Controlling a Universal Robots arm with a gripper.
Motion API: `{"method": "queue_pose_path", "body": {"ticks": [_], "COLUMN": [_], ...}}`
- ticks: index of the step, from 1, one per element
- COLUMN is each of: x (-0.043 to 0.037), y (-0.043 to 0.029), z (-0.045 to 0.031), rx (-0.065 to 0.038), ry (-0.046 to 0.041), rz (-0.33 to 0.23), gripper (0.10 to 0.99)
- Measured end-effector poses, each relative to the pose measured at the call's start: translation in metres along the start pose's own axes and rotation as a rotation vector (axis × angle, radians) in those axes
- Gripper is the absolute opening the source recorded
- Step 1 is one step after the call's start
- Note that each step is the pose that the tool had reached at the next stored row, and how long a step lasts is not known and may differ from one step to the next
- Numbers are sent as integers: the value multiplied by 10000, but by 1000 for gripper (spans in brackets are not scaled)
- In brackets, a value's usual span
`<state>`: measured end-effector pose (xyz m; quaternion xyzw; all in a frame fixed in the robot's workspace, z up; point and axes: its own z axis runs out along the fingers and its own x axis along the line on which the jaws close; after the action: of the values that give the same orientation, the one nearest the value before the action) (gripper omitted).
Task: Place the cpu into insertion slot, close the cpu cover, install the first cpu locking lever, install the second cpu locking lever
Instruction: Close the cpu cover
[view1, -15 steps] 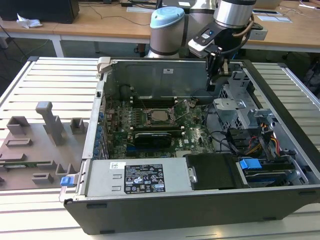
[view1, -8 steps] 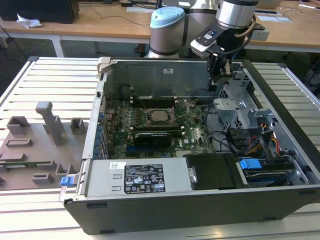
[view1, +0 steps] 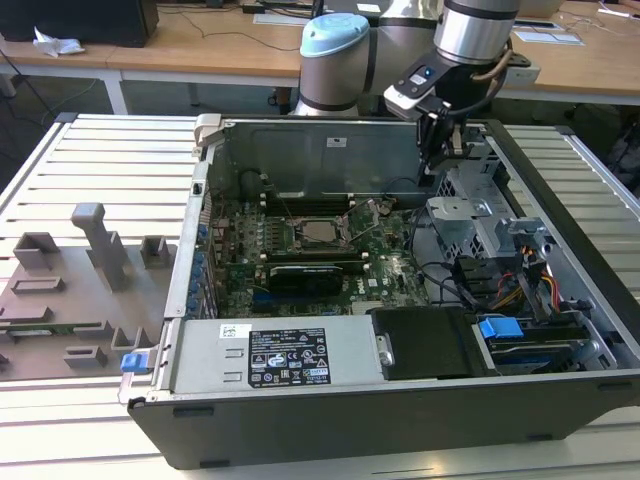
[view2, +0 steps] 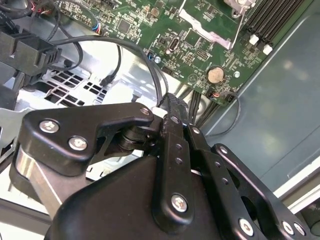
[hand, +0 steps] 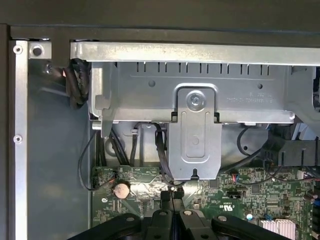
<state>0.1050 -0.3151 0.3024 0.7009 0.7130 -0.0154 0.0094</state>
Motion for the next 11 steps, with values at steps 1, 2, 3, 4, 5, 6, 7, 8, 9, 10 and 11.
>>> {"method": "queue_pose_path", "body": {"ticks": [1,2,3,4,5,6,7,8,9,10,11], "x": [0,0,1,1,1,1,2,2,3,3,2], "y": [5,8,8,8,6,0,-11,-49,-66,-76,-78], "z": [8,13,21,29,33,37,41,47,49,50,50], "rx": [1,1,2,1,2,2,2,2,2,1,1], "ry": [0,0,0,-1,-2,-2,-1,0,-1,-1,-1], "rz": [1,0,1,2,2,2,0,1,1,1,0], "gripper": [106,106,106,106,106,106,106,106,106,106,106]}}
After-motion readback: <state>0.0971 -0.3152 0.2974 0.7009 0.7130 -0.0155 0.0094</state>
